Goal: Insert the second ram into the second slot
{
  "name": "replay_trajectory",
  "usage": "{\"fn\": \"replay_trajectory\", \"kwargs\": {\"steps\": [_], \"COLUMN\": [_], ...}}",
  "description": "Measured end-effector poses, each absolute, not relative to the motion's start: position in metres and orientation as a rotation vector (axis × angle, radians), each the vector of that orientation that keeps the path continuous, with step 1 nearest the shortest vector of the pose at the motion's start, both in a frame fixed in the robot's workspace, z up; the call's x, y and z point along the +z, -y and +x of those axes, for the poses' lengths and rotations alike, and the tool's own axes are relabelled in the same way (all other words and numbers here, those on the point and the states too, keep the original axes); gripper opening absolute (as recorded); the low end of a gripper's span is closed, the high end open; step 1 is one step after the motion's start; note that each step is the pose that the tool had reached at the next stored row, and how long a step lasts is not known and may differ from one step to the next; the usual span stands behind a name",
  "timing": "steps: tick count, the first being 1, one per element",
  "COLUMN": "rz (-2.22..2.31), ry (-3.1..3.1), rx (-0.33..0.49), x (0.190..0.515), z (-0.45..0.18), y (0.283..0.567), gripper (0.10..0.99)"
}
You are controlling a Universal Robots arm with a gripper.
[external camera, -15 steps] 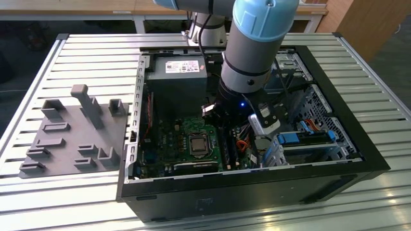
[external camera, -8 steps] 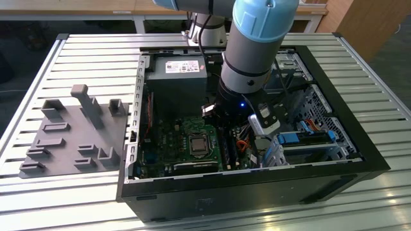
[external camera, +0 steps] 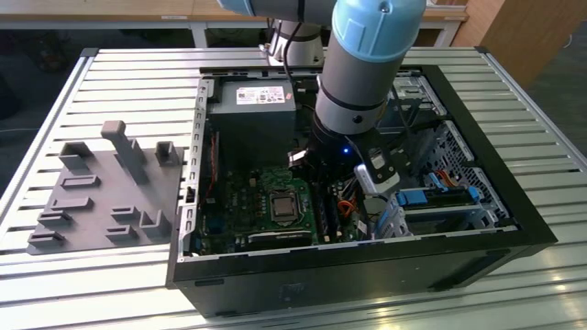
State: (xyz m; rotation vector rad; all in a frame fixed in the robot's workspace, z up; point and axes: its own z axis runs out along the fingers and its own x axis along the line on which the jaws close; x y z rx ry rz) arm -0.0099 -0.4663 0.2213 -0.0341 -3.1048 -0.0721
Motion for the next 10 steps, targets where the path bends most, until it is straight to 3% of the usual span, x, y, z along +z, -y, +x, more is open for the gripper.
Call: {"fn": "replay_trajectory", "kwargs": {"steps": [10], "rz": [-0.034], "ry": [3.105], "rx": [-0.069], "x": [0.2167], "z": [-0.0099], "y": [0.4665], "gripper": [0.106]}}
